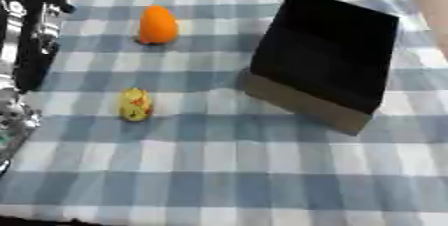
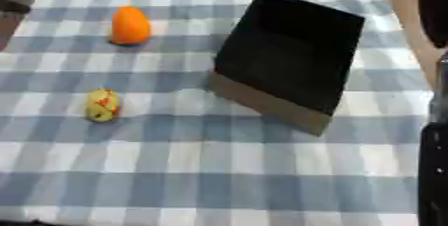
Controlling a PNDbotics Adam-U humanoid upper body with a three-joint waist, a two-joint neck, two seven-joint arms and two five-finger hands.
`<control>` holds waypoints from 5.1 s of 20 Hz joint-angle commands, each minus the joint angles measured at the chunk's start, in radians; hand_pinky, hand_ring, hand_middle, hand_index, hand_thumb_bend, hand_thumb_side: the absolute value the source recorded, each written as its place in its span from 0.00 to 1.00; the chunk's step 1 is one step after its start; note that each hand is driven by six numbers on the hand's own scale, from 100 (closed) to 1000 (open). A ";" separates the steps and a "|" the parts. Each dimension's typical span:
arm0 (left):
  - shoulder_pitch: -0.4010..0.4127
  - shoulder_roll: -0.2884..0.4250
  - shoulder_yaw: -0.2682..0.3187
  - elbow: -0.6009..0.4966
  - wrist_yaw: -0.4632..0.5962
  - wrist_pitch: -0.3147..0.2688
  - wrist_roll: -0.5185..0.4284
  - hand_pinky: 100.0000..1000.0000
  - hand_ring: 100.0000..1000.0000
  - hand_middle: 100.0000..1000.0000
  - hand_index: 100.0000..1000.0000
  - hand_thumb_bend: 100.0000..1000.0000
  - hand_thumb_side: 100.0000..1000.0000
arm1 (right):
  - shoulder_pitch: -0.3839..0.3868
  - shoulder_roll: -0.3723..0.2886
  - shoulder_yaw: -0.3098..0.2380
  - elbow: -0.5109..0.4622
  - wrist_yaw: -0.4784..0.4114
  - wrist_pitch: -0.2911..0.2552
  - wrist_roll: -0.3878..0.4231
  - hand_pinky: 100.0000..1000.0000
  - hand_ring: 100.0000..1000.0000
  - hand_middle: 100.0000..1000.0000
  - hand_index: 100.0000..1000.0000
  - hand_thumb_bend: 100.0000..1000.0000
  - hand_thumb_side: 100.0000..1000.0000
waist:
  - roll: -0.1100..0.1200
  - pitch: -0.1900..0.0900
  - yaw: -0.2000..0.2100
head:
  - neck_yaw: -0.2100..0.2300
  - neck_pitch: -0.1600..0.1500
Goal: Pick up objects on the table and place them in the box.
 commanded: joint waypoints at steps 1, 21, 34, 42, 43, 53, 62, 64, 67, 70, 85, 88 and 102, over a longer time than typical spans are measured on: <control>-0.033 0.085 0.012 -0.016 -0.031 0.076 -0.027 0.65 0.71 0.69 0.85 0.00 1.00 | -0.009 -0.013 -0.003 -0.014 0.006 0.003 -0.001 0.97 0.86 0.73 0.87 0.00 0.72 | 0.004 -0.024 0.002 | -0.005 0.003; -0.280 0.228 -0.083 -0.016 -0.249 0.331 -0.430 0.72 0.76 0.71 0.87 0.00 1.00 | -0.017 -0.014 0.004 -0.003 0.009 0.001 0.007 0.97 0.86 0.73 0.86 0.00 0.71 | 0.002 -0.024 -0.003 | -0.011 0.010; -0.399 0.221 -0.116 -0.003 -0.326 0.348 -0.798 0.78 0.80 0.76 0.91 0.26 1.00 | -0.028 -0.012 0.003 0.011 0.015 -0.009 0.007 0.97 0.86 0.73 0.86 0.00 0.71 | -0.009 -0.020 -0.005 | -0.029 -0.018; -0.452 0.204 -0.135 0.038 -0.394 0.291 -0.982 0.82 0.85 0.80 0.95 0.58 1.00 | -0.031 -0.008 0.004 0.016 0.016 -0.011 0.008 0.97 0.86 0.73 0.86 0.00 0.71 | -0.017 -0.021 -0.006 | -0.070 -0.023; -0.463 0.200 -0.139 0.047 -0.410 0.283 -1.002 0.82 0.85 0.80 0.96 0.60 1.00 | -0.030 -0.007 0.005 0.016 0.016 -0.011 0.008 0.97 0.86 0.73 0.86 0.00 0.71 | -0.018 -0.021 -0.005 | -0.070 -0.023; -0.529 0.159 -0.178 0.141 -0.549 0.212 -1.179 0.85 0.87 0.82 0.98 0.78 0.92 | -0.029 -0.003 0.008 0.018 0.014 -0.011 0.012 0.97 0.85 0.73 0.86 0.00 0.71 | -0.018 -0.022 -0.010 | -0.044 -0.033; -0.581 0.115 -0.194 0.242 -0.629 0.211 -1.303 0.84 0.88 0.82 1.00 0.62 0.66 | -0.027 -0.004 0.010 0.018 0.012 -0.007 0.018 0.97 0.85 0.73 0.86 0.00 0.71 | -0.013 -0.018 -0.017 | -0.025 -0.042; -0.591 0.105 -0.202 0.261 -0.637 0.220 -1.308 0.83 0.87 0.82 1.00 0.55 0.63 | -0.026 -0.004 0.011 0.017 0.012 -0.006 0.019 0.97 0.85 0.73 0.86 0.00 0.72 | -0.011 -0.017 -0.019 | -0.023 -0.043; -0.607 0.091 -0.210 0.284 -0.661 0.240 -1.309 0.83 0.88 0.84 1.00 0.45 0.58 | -0.025 -0.005 0.012 0.017 0.010 -0.004 0.023 0.97 0.85 0.72 0.86 0.00 0.72 | -0.009 -0.014 -0.022 | -0.019 -0.046; -0.620 0.078 -0.213 0.303 -0.688 0.256 -1.309 0.83 0.88 0.85 1.00 0.37 0.53 | -0.026 -0.006 0.012 0.016 0.009 -0.003 0.026 0.97 0.85 0.72 0.86 0.00 0.72 | -0.007 -0.010 -0.026 | -0.016 -0.051; -0.649 0.041 -0.207 0.418 -0.771 0.284 -1.309 0.84 0.88 0.86 1.00 0.33 0.50 | -0.050 -0.026 0.010 0.031 0.006 -0.008 0.034 0.98 0.85 0.72 0.86 0.00 0.73 | 0.000 0.027 -0.043 | 0.000 -0.077; -0.651 0.037 -0.205 0.436 -0.774 0.289 -1.309 0.84 0.89 0.86 1.00 0.33 0.50 | -0.054 -0.029 0.009 0.034 0.005 -0.009 0.035 0.98 0.85 0.72 0.86 0.00 0.73 | 0.001 0.032 -0.045 | 0.001 -0.080; -0.656 0.014 -0.206 0.481 -0.762 0.284 -1.265 0.76 0.84 0.79 0.93 0.17 0.45 | -0.074 -0.039 0.006 0.050 0.008 -0.016 0.035 0.98 0.86 0.72 0.86 0.00 0.74 | -0.002 0.057 -0.057 | 0.014 -0.099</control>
